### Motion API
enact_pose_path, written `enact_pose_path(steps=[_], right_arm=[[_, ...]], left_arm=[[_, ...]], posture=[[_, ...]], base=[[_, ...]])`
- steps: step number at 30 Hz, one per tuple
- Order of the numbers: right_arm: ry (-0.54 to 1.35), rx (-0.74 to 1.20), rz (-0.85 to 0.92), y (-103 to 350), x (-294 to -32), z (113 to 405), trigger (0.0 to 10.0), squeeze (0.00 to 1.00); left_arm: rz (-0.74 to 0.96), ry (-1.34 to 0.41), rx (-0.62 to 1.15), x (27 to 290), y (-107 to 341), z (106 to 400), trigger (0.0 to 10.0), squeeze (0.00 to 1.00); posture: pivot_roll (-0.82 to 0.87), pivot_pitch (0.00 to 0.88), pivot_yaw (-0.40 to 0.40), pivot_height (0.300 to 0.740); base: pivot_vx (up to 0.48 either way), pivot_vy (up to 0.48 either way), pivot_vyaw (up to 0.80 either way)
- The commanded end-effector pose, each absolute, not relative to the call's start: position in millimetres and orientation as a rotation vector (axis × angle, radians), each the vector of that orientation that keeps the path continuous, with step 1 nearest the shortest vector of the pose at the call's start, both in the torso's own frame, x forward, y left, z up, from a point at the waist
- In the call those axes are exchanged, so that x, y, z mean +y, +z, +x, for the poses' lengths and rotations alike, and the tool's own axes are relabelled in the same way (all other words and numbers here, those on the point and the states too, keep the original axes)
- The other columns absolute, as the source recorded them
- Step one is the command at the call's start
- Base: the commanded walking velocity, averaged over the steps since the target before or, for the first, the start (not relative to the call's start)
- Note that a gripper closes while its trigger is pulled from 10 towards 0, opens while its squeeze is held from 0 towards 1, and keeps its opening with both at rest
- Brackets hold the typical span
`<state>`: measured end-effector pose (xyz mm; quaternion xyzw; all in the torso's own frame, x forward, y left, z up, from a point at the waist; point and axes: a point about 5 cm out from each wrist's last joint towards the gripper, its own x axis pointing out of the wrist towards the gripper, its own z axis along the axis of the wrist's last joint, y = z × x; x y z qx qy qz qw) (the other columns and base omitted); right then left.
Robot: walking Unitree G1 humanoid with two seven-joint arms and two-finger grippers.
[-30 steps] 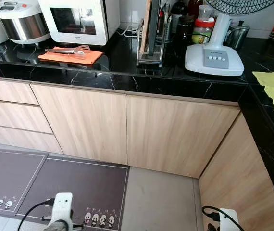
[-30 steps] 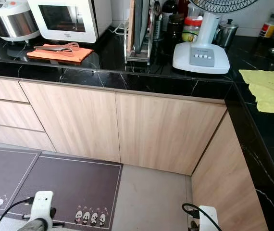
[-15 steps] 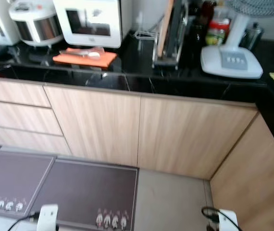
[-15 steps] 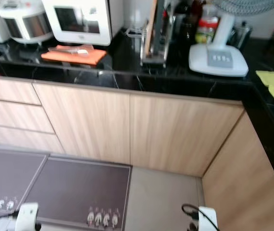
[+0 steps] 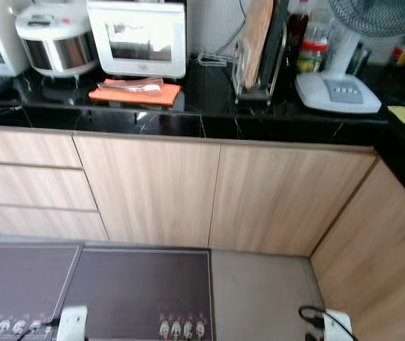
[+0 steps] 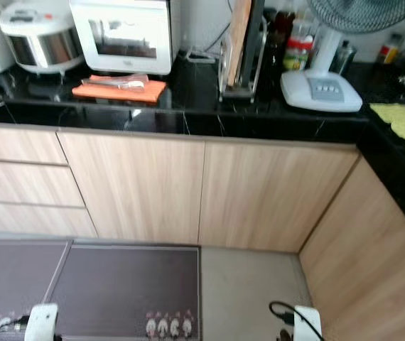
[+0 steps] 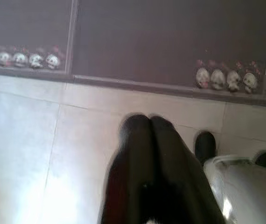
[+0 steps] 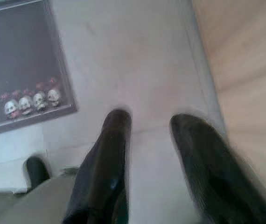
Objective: Kitchen organization
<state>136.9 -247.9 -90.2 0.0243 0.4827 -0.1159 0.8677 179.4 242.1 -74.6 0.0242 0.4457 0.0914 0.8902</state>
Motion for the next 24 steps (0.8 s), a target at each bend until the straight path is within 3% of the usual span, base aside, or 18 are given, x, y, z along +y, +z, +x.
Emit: enact_pose_path(steps=[1, 24], right_arm=[[-0.239, 0.988, 0.065, -88.8, -243.5, 143.9, 10.0, 0.0], [-0.274, 1.001, 0.093, -90.6, -243.2, 140.0, 10.0, 0.0]], left_arm=[[0.076, 0.201, 0.936, 250.1, -74.0, 175.9, 10.0, 0.0], [0.081, 0.175, 0.913, 236.0, -75.1, 180.9, 10.0, 0.0]], posture=[[0.04, 0.0, -0.013, 0.74], [0.04, 0.0, -0.007, 0.74]], base=[[0.0, 0.48, 0.0], [0.0, 0.48, 0.0]])
